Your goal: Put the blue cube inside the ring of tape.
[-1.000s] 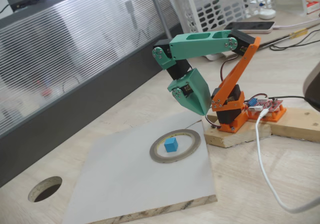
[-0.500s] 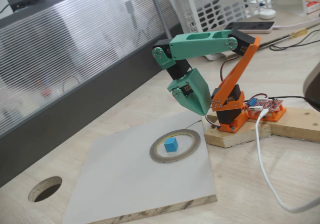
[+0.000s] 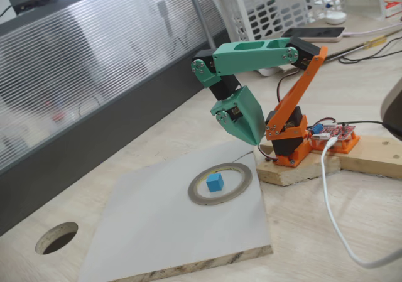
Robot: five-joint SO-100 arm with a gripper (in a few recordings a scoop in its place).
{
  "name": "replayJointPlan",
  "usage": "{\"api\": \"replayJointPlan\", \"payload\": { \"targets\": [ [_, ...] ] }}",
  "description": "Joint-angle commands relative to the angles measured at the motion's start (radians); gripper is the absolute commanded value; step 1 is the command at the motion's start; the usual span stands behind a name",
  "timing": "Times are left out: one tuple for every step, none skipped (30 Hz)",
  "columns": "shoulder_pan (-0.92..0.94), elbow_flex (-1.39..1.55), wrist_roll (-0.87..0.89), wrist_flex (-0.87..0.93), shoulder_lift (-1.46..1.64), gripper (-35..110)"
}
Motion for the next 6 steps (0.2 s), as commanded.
{"api": "replayJointPlan", "payload": {
  "targets": [
    [0.008, 0.015, 0.011, 0.025, 0.015, -1],
    [0.008, 0.015, 0.011, 0.025, 0.015, -1],
    [0.008, 0.015, 0.011, 0.025, 0.015, -1],
    [0.008, 0.015, 0.011, 0.025, 0.015, -1],
    [0.008, 0.015, 0.011, 0.025, 0.015, -1],
    [0.008, 0.015, 0.011, 0.025, 0.015, -1]
  ]
}}
